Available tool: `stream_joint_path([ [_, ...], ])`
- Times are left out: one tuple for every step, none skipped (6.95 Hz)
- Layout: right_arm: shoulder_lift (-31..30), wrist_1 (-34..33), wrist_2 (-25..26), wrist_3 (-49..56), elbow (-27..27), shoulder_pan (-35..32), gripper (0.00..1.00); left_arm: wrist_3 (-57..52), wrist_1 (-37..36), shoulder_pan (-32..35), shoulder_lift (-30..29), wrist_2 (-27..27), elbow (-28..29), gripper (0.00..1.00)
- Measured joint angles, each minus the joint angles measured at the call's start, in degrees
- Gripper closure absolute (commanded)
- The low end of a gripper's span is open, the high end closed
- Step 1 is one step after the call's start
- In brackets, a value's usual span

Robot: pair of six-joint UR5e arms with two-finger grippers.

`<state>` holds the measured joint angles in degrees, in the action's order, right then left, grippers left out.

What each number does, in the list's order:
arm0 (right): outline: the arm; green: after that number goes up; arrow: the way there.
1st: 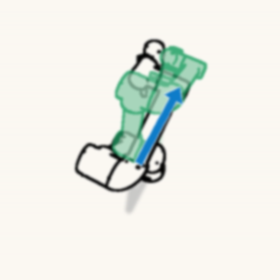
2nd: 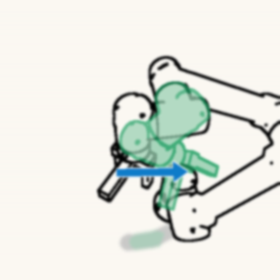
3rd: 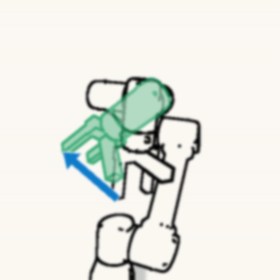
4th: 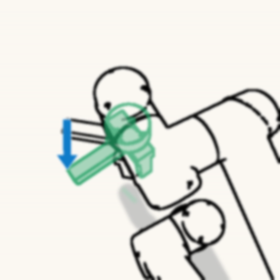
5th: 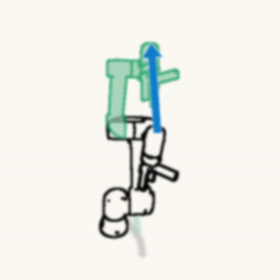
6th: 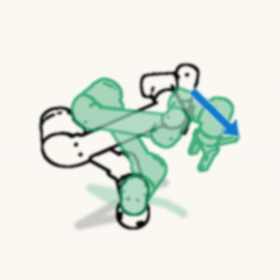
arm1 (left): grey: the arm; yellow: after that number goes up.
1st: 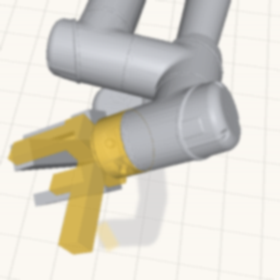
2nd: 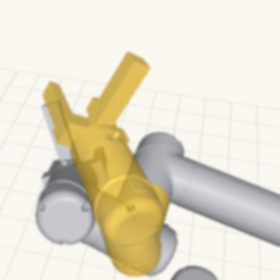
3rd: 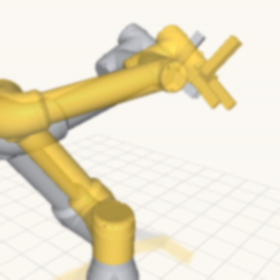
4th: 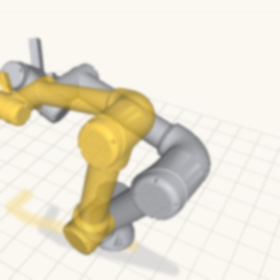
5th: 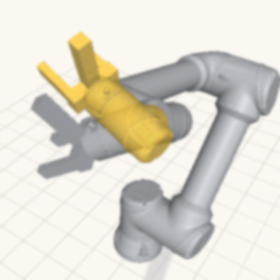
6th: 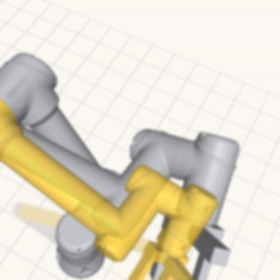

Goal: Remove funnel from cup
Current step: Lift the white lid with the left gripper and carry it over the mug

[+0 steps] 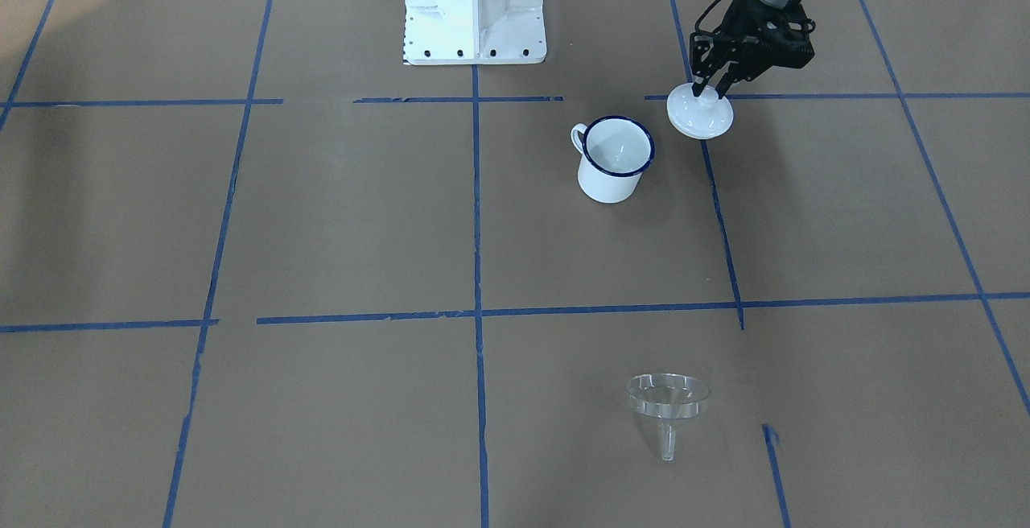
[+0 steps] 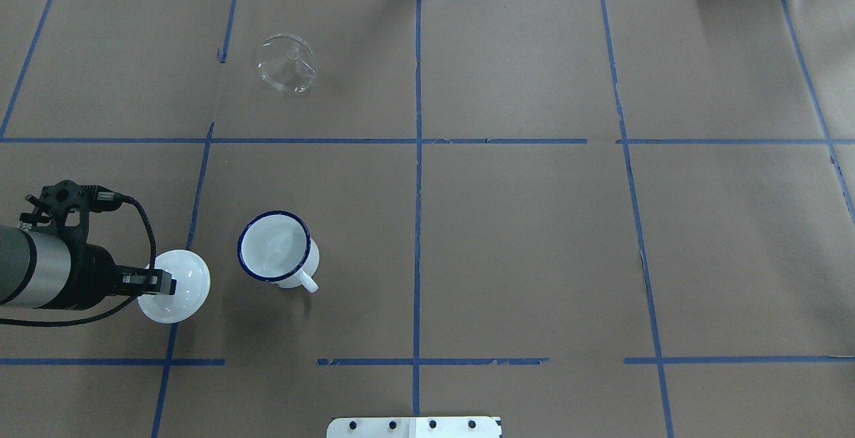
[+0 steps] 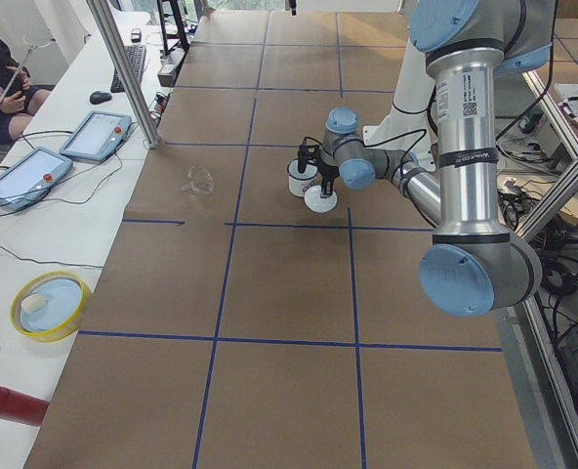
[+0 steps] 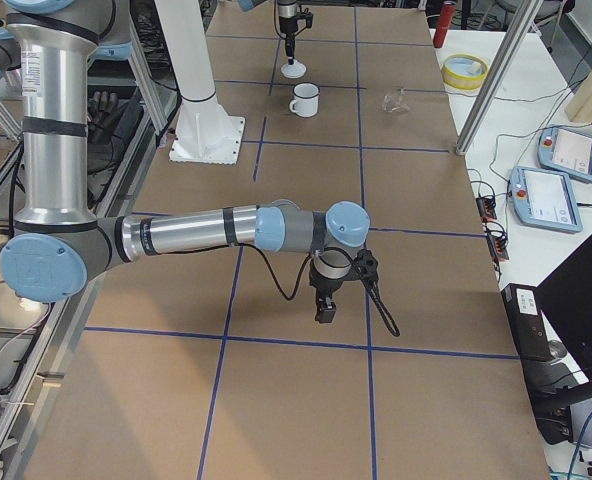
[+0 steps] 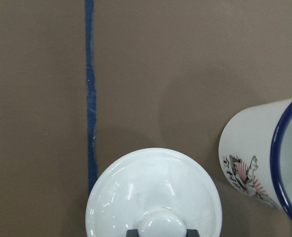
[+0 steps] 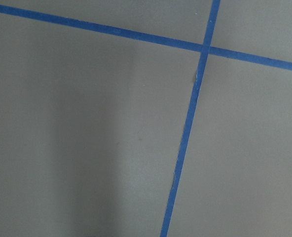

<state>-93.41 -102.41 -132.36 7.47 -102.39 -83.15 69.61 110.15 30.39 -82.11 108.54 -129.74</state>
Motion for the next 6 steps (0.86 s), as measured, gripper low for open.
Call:
stream_joint_path([
  [0.02, 0.01, 0.00, 0.00, 0.01, 0.00, 0.00, 0.06, -4.85, 0.14, -3.30, 0.06, -1.04, 1.00],
  [0.01, 0.02, 0.00, 0.00, 0.02, 0.00, 0.00, 0.08, -11.45, 0.22, -9.20, 0.11, -1.01, 1.00],
  [0.00, 0.02, 0.00, 0.00, 0.02, 0.00, 0.00, 0.09, -18.05, 0.24, -16.05, 0.15, -0.03, 1.00],
  [-0.01, 0.02, 0.00, 0.00, 0.02, 0.00, 0.00, 0.09, -23.00, 0.24, -22.18, 0.19, 1.90, 1.00],
  [-0.01, 0.02, 0.00, 0.00, 0.05, 0.00, 0.00, 0.05, -25.38, 0.30, -25.83, 0.28, 3.84, 1.00],
  [-0.01, 0.02, 0.00, 0.00, 0.07, 0.00, 0.00, -0.07, -26.25, 0.54, -27.34, 0.38, 5.09, 1.00],
])
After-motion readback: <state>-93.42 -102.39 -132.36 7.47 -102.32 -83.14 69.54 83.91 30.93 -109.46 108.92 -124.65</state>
